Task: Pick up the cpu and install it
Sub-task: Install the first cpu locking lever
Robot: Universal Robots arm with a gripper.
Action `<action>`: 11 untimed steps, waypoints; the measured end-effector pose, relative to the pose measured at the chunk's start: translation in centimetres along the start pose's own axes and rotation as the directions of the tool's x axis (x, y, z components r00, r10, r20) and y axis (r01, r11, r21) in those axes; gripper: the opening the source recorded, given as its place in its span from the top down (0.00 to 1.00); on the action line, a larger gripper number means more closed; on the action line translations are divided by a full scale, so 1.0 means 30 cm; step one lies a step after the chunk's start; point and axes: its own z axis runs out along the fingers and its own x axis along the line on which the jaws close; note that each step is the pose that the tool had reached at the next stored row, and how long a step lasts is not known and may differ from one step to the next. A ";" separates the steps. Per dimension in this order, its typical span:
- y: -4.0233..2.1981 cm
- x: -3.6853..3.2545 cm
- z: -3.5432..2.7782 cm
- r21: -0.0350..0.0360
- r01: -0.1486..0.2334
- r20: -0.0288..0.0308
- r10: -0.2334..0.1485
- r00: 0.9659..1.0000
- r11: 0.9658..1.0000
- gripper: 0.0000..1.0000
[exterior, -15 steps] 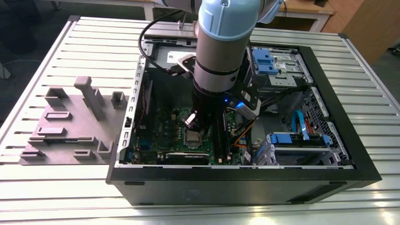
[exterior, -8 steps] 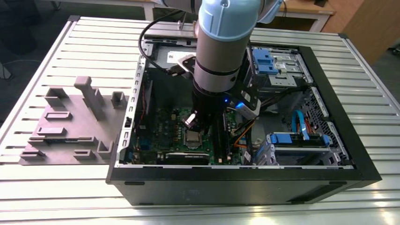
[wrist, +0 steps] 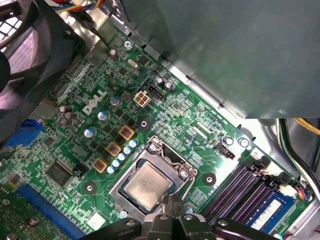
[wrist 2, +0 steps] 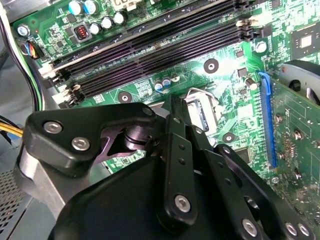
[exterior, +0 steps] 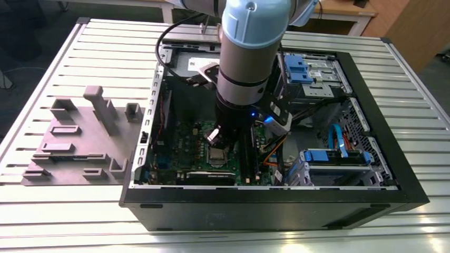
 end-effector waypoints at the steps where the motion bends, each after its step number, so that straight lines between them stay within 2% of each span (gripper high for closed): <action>1: 0.000 0.001 0.002 0.000 -0.004 0.000 0.004 1.000 1.000 0.90; 6: -0.004 0.006 0.010 -0.001 -0.030 0.000 0.030 1.000 1.000 0.90; 11: -0.017 0.016 0.014 -0.001 -0.055 -0.001 0.055 0.998 0.998 0.90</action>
